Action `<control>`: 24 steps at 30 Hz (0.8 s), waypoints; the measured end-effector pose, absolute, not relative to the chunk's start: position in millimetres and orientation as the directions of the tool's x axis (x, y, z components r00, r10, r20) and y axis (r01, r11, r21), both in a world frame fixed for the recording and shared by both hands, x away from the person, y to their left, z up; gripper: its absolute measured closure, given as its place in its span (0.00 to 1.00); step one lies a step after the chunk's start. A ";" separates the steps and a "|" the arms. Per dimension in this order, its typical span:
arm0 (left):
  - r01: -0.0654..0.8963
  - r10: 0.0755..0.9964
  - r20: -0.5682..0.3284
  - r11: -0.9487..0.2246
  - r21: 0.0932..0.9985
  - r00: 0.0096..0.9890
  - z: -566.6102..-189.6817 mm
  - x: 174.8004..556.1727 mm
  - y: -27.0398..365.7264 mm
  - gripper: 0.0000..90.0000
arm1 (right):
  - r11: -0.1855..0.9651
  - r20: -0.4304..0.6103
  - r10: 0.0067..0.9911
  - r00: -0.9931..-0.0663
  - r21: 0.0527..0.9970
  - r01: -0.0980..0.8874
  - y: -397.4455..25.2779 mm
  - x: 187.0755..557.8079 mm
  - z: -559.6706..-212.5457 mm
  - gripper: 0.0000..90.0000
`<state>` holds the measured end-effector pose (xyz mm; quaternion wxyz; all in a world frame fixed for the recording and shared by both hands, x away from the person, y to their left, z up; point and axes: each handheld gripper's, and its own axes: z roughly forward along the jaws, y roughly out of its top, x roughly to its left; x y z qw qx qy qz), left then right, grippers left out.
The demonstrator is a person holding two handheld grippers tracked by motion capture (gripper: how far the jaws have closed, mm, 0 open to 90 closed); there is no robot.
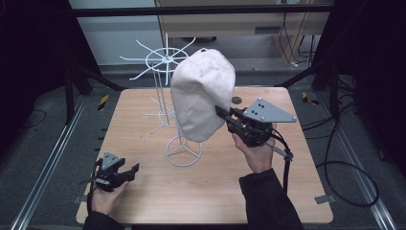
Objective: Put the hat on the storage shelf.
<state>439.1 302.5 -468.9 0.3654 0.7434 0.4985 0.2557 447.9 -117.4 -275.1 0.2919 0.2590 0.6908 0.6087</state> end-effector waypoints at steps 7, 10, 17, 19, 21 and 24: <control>0.555 0.928 0.016 -0.237 0.798 0.373 -468.8 439.1 302.5 0.42 | 0.125 -0.078 0.717 -0.693 0.992 0.017 -116.5 449.3 -281.0 0.88; 0.556 0.928 0.014 -0.236 0.797 0.373 -468.8 439.0 302.1 0.42 | 0.133 -0.082 0.720 -0.689 0.991 0.021 -116.5 450.1 -283.3 0.84; 0.557 0.928 0.015 -0.236 0.796 0.373 -469.0 439.1 302.1 0.42 | 0.144 -0.078 0.734 -0.674 0.989 0.043 -117.3 454.7 -289.6 0.74; 0.555 0.928 0.014 -0.235 0.798 0.372 -469.0 439.1 301.9 0.42 | 0.148 -0.079 0.740 -0.667 0.988 0.047 -116.9 455.4 -290.7 0.69; 0.556 0.928 0.012 -0.233 0.798 0.372 -469.0 439.1 301.9 0.42 | 0.150 -0.082 0.746 -0.661 0.988 0.047 -117.2 455.9 -291.6 0.65; 0.555 0.928 0.013 -0.233 0.798 0.371 -469.0 439.1 302.1 0.42 | 0.140 -0.071 0.758 -0.649 0.988 0.056 -119.1 457.8 -293.2 0.54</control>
